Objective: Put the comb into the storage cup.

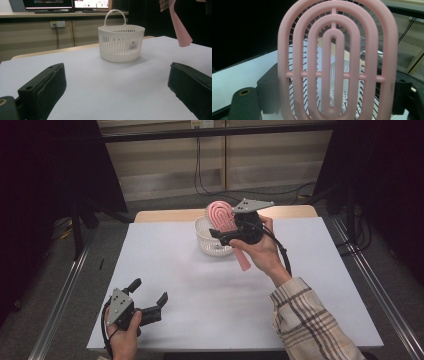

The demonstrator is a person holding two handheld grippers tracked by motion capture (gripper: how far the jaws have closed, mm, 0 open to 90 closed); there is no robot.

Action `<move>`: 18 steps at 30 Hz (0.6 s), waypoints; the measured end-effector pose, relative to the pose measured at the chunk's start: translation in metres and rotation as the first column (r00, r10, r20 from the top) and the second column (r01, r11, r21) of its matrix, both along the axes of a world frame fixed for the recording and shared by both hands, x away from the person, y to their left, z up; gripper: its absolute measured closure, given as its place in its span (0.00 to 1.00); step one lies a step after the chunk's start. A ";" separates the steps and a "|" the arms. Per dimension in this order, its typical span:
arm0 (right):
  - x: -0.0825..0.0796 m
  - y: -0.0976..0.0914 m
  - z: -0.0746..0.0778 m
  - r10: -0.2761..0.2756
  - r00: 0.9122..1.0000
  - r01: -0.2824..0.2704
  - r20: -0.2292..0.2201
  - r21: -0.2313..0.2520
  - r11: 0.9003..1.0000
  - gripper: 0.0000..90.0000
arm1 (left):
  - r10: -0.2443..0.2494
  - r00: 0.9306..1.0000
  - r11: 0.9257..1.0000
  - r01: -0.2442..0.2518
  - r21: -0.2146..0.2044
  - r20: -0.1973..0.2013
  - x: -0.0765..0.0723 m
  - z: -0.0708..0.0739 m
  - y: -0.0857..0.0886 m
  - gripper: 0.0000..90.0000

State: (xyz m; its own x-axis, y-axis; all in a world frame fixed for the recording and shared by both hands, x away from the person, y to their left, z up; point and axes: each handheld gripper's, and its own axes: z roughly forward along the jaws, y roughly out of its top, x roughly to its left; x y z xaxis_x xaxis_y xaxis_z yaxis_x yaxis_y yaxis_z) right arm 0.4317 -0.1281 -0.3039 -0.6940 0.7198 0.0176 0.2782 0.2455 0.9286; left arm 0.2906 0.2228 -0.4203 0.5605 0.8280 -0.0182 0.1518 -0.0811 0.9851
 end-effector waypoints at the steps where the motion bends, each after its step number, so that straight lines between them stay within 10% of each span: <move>1: 0.001 0.000 0.000 -0.002 1.000 0.002 0.003 0.006 1.000 0.22 | 0.000 1.000 1.000 0.000 0.000 0.000 0.000 0.000 0.000 0.02; 18: 0.011 -0.004 0.014 -0.036 0.997 0.032 0.063 0.056 0.998 0.22 | 0.000 1.000 1.000 0.000 -0.015 0.004 0.000 0.000 -0.001 0.02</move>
State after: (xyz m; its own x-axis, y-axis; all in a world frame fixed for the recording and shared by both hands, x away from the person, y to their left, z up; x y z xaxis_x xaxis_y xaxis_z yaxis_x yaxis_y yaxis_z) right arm 0.4424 -0.1324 -0.2901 -0.6702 0.7420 0.0145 0.2252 0.1847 0.9567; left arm 0.2902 0.2216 -0.4202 0.5606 0.8276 -0.0283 0.1478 -0.0664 0.9868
